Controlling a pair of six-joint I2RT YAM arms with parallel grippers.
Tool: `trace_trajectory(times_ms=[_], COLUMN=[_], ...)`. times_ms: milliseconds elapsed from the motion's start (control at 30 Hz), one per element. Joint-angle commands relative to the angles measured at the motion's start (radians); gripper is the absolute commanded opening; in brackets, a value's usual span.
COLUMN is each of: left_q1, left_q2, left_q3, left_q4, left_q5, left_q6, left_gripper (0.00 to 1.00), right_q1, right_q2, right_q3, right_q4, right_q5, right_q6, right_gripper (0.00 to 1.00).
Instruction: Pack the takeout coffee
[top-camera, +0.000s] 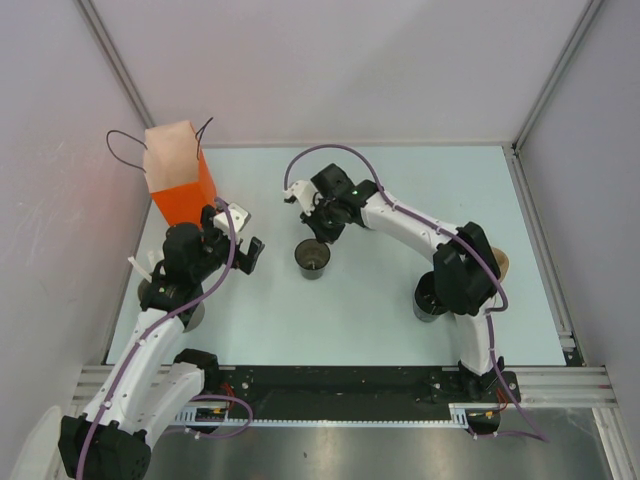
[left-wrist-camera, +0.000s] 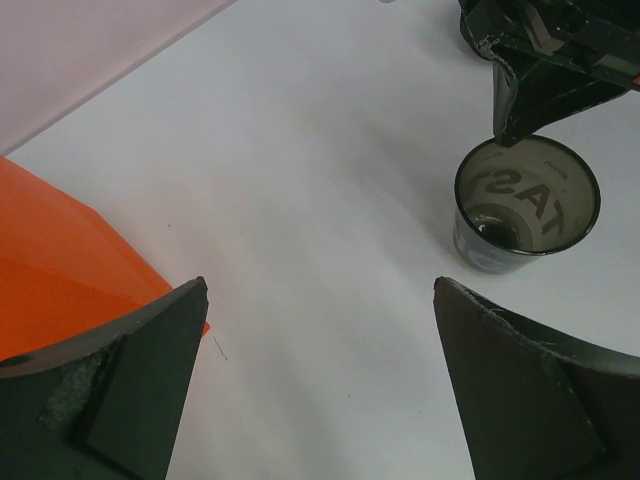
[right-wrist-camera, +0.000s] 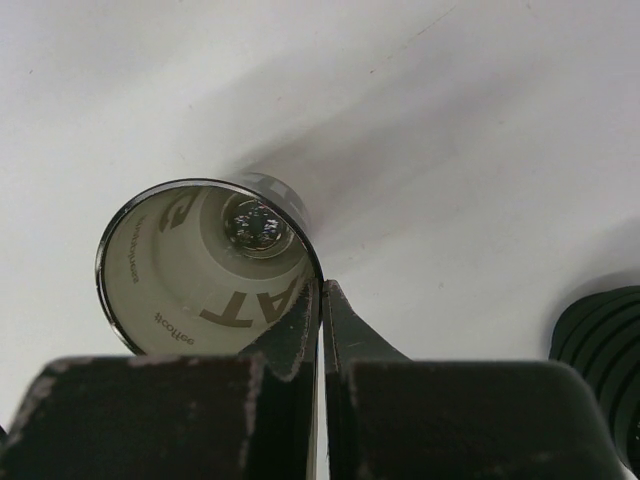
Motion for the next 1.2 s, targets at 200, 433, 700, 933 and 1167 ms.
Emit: trace_trajectory(times_ms=[200, 433, 700, 933, 1167], left_q1=[0.004, 0.004, 0.004, 0.004, 0.004], left_q2=[-0.009, -0.009, -0.008, -0.009, -0.009], left_q3=[-0.009, -0.008, -0.009, -0.009, -0.008], left_q4=[0.039, 0.037, 0.037, 0.036, 0.036], left_q5=[0.015, 0.017, 0.017, 0.017, 0.017], left_q6=[0.01, 0.012, 0.012, 0.012, 0.013], left_gripper=[1.0, 1.0, 1.0, 1.0, 1.0], right_q1=[0.002, 0.004, 0.002, 0.002, 0.002], right_q2=[-0.072, -0.058, -0.049, -0.04, -0.034], right_q3=[0.012, 0.013, 0.015, 0.018, 0.016], right_q4=[0.008, 0.002, -0.002, -0.002, -0.005], right_q5=[0.051, 0.055, 0.074, 0.078, 0.087], right_q6=[-0.023, -0.03, -0.043, -0.046, -0.049], right_gripper=[0.0, 0.01, 0.05, 0.07, 0.11])
